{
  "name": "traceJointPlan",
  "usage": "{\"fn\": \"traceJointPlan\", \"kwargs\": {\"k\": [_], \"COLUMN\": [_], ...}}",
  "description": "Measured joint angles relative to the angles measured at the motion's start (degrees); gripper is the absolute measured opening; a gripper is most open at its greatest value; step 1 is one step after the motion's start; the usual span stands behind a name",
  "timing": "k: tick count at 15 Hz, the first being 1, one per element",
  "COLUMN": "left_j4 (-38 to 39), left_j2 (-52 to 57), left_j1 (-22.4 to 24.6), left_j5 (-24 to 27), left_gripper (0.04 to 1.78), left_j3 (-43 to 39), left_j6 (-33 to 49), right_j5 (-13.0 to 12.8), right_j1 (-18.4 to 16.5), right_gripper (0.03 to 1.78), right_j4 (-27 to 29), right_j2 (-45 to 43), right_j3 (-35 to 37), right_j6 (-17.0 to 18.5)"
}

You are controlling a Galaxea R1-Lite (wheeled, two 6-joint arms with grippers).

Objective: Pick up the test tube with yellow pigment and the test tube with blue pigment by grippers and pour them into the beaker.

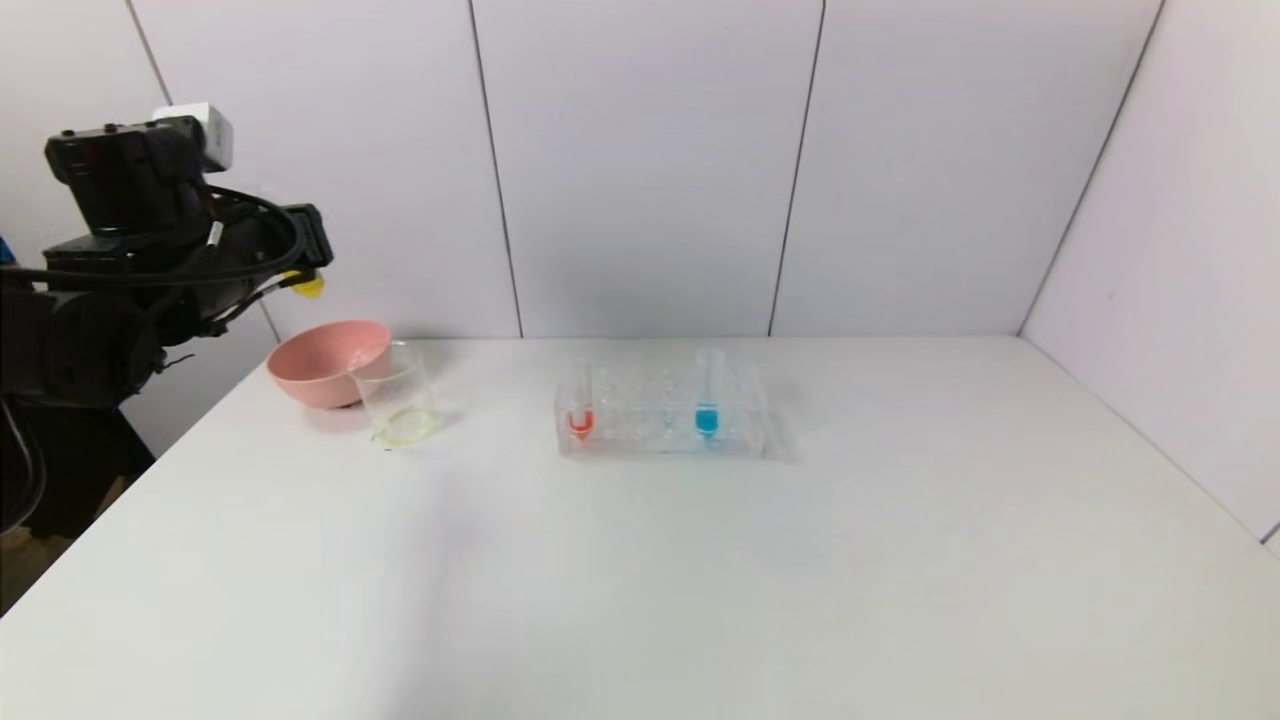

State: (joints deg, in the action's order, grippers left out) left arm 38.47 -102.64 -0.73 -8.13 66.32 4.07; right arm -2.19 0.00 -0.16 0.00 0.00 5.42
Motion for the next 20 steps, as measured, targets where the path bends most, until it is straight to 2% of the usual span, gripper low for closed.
{"fn": "traceJointPlan", "kwargs": {"k": [2, 10, 14, 18, 20], "left_j4": [0.1, -0.6, -0.9, -4.4, -9.4], "left_j2": [0.2, 1.1, 1.1, 0.4, 0.9], "left_j1": [2.5, 7.1, 9.9, 13.7, 14.4], "left_j5": [4.2, 9.8, 15.6, 21.6, 23.3], "left_gripper": [0.54, 0.54, 0.54, 0.54, 0.54], "left_j3": [-1.5, -2.3, -2.4, -1.8, -1.0], "left_j6": [0.0, -0.8, -5.4, -11.2, -12.3], "right_j5": [0.0, 0.0, 0.0, 0.0, 0.0], "right_j1": [0.0, 0.0, 0.0, 0.0, 0.0], "right_gripper": [1.77, 1.77, 1.77, 1.77, 1.77], "right_j4": [0.0, 0.0, 0.0, 0.0, 0.0], "right_j2": [0.0, 0.0, 0.0, 0.0, 0.0], "right_j3": [0.0, 0.0, 0.0, 0.0, 0.0], "right_j6": [0.0, 0.0, 0.0, 0.0, 0.0]}}
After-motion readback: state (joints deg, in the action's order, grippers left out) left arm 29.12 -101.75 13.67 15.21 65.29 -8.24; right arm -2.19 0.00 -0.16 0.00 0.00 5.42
